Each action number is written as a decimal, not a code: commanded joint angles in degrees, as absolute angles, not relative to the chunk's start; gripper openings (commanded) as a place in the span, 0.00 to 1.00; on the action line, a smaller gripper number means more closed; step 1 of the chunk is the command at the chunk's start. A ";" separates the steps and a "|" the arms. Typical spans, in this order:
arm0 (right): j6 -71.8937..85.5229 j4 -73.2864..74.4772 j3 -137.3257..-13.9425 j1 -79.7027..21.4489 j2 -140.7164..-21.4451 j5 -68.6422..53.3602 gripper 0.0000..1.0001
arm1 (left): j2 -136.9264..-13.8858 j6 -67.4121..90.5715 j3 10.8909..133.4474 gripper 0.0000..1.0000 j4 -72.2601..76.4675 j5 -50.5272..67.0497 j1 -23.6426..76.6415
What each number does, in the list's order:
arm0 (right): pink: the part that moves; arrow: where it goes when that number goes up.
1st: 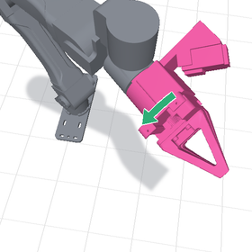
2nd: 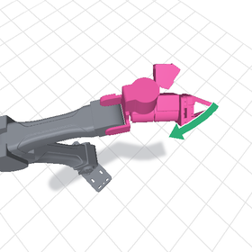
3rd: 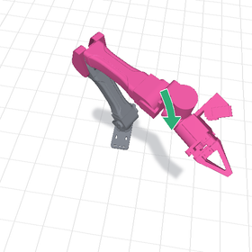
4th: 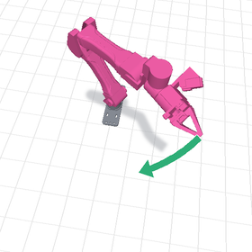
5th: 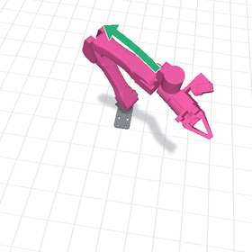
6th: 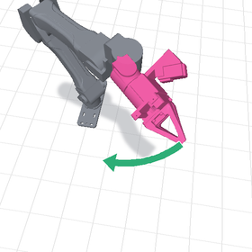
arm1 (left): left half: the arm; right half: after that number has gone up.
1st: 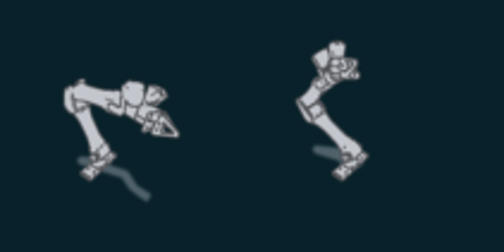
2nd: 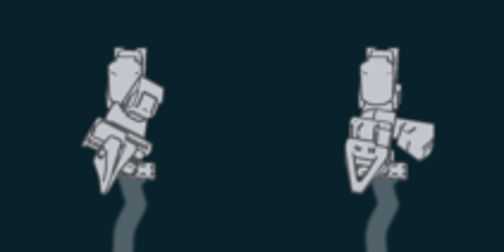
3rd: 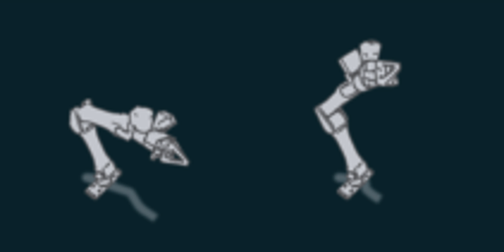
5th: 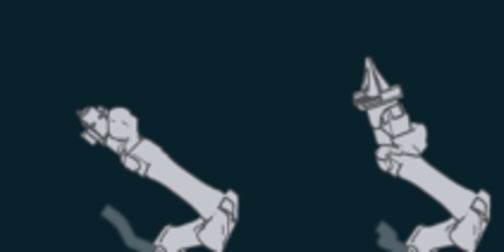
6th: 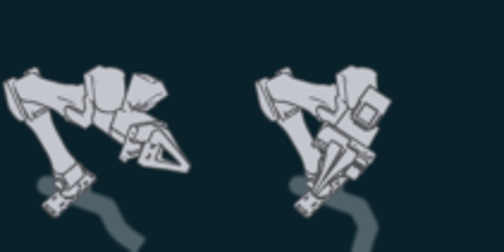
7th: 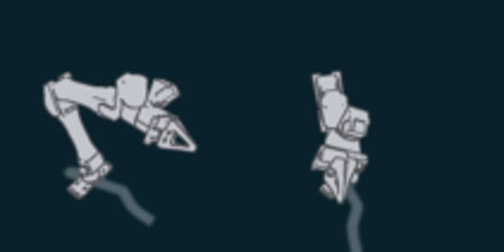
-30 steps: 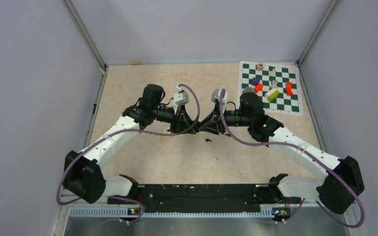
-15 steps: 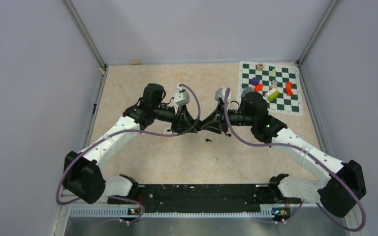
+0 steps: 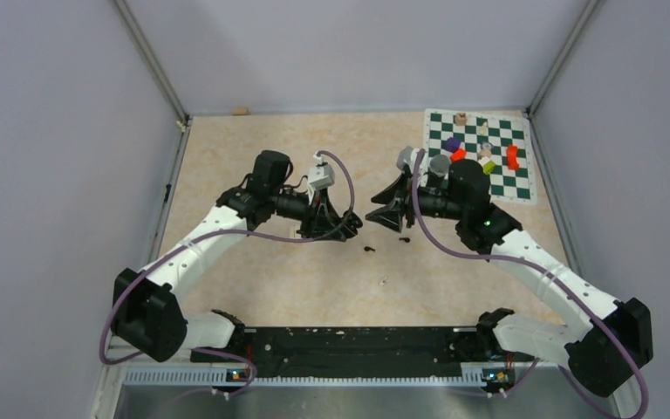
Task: Insert the wireless bluetooth earbuds into the charging case
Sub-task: Pick up the right earbud from the center of the board.
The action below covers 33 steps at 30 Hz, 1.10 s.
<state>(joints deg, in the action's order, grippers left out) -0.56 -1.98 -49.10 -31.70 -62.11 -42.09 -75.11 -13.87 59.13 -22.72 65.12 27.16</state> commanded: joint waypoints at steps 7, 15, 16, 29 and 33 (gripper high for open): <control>-7.60 8.92 -57.09 -30.24 -62.52 -41.57 0.69 | -71.95 -14.02 64.63 0.00 -23.45 63.61 23.29; -18.05 18.74 -58.48 -30.15 -67.10 -39.55 0.73 | -63.64 -10.86 60.67 0.00 -15.11 61.55 9.82; -19.54 19.80 -58.45 -30.15 -67.97 -38.50 0.73 | -62.61 -10.48 59.23 0.00 -13.90 63.12 8.03; -21.17 27.22 -55.89 -30.16 -77.93 -16.14 0.60 | -51.22 -3.94 38.86 0.00 7.52 68.30 1.45; -21.17 26.31 -52.48 -30.19 -76.85 -12.58 0.57 | -50.81 -5.47 38.92 0.00 5.66 69.46 1.43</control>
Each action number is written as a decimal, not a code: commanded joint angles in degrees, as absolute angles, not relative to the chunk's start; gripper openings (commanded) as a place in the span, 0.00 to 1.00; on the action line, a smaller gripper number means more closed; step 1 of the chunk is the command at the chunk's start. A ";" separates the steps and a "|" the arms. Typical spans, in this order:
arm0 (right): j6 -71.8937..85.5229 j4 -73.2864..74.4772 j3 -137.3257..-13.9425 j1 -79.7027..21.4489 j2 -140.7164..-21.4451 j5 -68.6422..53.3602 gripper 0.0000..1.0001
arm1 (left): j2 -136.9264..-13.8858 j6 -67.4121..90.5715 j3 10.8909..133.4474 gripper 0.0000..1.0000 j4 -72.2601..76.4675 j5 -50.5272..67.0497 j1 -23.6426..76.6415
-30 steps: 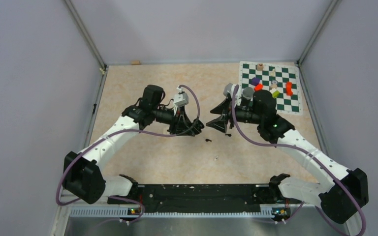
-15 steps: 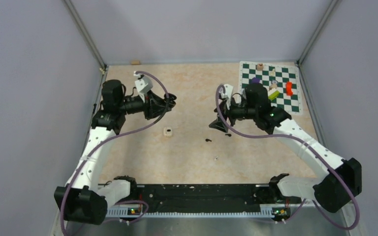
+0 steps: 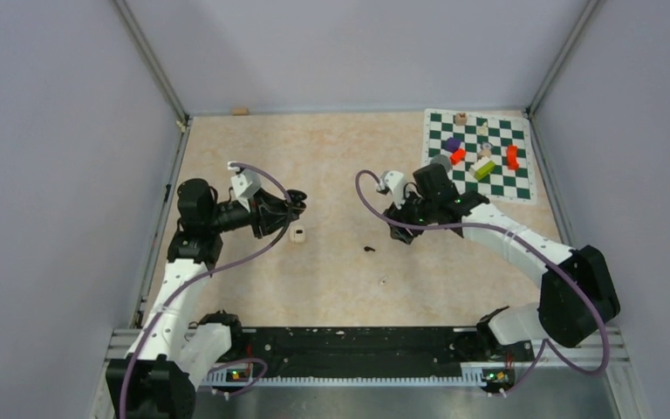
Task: Insert the wireless bluetooth earbuds into the charging case
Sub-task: Pick up the right earbud from the center of the board.
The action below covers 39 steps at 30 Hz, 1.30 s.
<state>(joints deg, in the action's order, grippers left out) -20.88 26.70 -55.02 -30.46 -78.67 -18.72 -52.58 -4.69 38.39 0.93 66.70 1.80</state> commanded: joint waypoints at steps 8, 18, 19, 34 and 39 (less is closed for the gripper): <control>-21.47 24.15 -48.90 -30.15 -77.39 -8.27 0.46 | -49.93 -5.23 37.12 0.00 7.38 71.46 1.41; -20.01 21.57 -47.58 -30.16 -81.85 -7.38 0.39 | -49.26 -5.14 36.87 0.00 7.38 72.48 1.44; -20.01 21.33 -47.53 -30.16 -82.36 -7.31 0.39 | -49.35 -5.20 36.83 0.00 7.34 72.52 1.41; -19.55 19.99 -47.51 -30.17 -86.17 -5.03 0.38 | -49.24 -5.33 36.87 0.00 7.04 73.45 1.41; -19.29 19.28 -47.55 -30.15 -86.90 -4.72 0.38 | -49.40 -5.29 36.90 0.00 7.03 73.62 1.41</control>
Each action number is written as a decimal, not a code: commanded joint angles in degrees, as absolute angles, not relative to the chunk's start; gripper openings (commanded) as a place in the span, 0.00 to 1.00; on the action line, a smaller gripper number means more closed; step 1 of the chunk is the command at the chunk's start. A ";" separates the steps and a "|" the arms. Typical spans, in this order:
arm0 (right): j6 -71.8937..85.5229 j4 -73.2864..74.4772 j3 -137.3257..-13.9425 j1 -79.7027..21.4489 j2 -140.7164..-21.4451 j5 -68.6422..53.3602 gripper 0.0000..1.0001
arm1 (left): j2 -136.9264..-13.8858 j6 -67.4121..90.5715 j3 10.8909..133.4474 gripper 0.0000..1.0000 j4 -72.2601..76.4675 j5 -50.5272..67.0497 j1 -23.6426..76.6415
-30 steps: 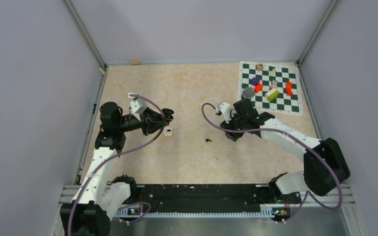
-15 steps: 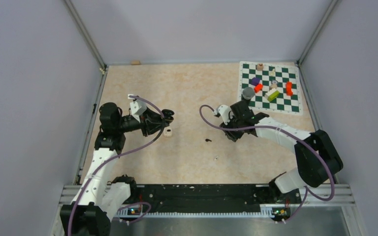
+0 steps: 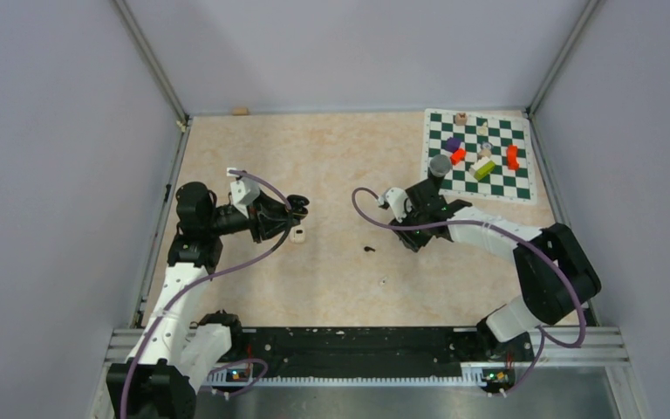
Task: Insert the wireless bluetooth earbuds into the charging case
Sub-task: Pick up the right earbud from the center of the board.
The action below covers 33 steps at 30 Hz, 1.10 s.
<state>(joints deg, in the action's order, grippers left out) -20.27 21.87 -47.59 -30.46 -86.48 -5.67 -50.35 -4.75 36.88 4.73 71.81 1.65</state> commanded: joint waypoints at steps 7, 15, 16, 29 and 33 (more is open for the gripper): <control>-19.16 19.07 -47.98 -30.17 -88.78 -5.03 0.38 | -49.57 -5.29 36.95 0.00 7.03 73.91 1.49; -19.49 18.33 -48.26 -30.15 -89.55 -5.09 0.29 | -49.55 -5.36 36.92 0.00 7.01 74.26 1.50; -19.51 18.21 -48.33 -30.10 -89.48 -5.17 0.28 | -49.57 -5.44 36.90 0.00 7.03 74.23 1.49; -19.51 17.20 -48.43 -30.15 -88.06 -6.70 0.10 | -49.83 -5.49 36.75 0.00 7.20 74.19 1.64; -19.78 17.32 -48.50 -30.21 -86.35 -7.22 0.10 | -50.03 -5.48 36.55 0.00 7.28 73.50 1.81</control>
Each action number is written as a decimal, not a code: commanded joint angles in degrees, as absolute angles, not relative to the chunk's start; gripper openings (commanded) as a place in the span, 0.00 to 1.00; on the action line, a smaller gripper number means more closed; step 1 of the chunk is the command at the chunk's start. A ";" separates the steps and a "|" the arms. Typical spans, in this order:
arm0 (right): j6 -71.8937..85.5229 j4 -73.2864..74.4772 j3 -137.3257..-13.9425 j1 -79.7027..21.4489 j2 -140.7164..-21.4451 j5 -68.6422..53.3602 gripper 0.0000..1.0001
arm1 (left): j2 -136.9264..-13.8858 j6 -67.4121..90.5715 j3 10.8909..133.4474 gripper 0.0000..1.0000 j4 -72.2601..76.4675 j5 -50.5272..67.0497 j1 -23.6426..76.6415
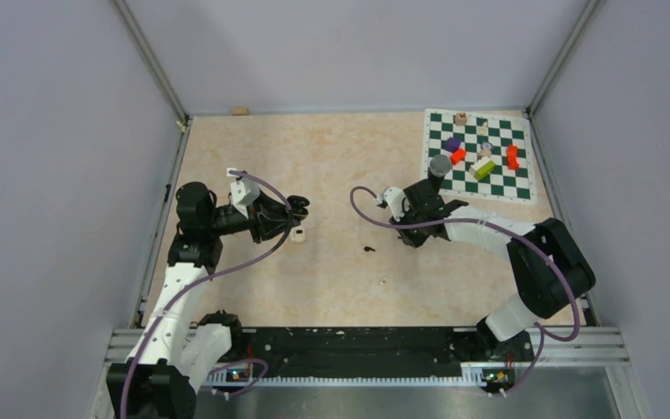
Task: Insert the wireless bluetooth earbuds into the charging case
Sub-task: Pick up the right earbud from the center of the board, then insert the right earbud into the right side groove of the charging case.
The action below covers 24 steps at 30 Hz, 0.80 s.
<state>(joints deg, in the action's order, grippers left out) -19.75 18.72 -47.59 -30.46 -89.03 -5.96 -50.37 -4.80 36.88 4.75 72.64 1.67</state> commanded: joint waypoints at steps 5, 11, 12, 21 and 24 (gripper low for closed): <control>-20.61 19.36 -49.83 -30.15 -79.68 -9.61 0.09 | -51.37 -5.52 35.43 0.00 8.85 70.40 3.06; -23.91 23.76 -52.95 -30.74 -71.89 -10.15 0.09 | -54.31 -5.79 35.32 0.00 9.34 66.97 6.06; -25.40 24.78 -53.68 -31.15 -70.67 -9.62 0.09 | -54.84 -5.84 35.33 0.00 9.39 66.70 6.44; -35.76 30.85 -62.40 -44.02 -62.28 1.69 0.10 | -58.80 -5.38 36.07 0.00 9.23 65.87 8.84; -38.20 32.88 -66.84 -47.17 -63.98 3.88 0.10 | -59.38 -6.01 36.16 0.00 8.68 65.57 9.36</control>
<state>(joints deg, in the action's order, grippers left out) -32.77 30.11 -60.23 -43.59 -63.90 -1.69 -58.92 -5.08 35.75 6.44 65.82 8.62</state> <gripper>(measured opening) 0.134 0.335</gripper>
